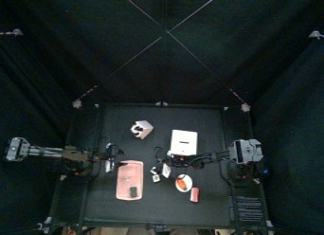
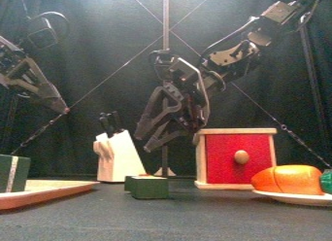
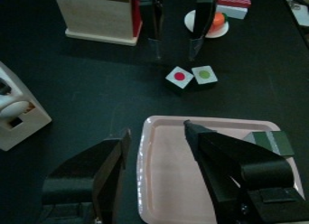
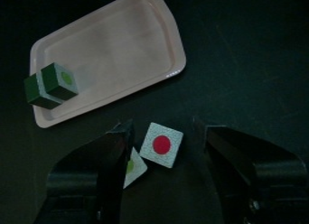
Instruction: Put sushi piece right of plate
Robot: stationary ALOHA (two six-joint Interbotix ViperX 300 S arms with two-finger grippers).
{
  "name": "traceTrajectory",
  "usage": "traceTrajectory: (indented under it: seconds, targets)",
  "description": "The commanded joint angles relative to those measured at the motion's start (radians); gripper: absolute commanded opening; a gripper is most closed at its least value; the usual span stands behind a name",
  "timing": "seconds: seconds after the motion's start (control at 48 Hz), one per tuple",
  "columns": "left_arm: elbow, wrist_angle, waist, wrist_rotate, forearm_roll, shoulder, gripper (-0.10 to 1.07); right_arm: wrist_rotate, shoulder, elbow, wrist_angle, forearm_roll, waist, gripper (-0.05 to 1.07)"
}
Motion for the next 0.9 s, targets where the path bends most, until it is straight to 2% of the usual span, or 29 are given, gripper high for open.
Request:
traceTrajectory:
  seconds: [0.0, 0.875]
  targets:
    - [-0.014, -0.006, 0.000, 0.000, 0.002, 0.002, 0.87, -0.003, -0.041, -0.011, -0.009, -0.005, -0.002, 0.88]
    - [-0.014, -0.008, 0.000, -0.002, 0.000, 0.002, 0.87, -0.003, -0.025, -0.043, -0.006, -0.029, 0.006, 0.88]
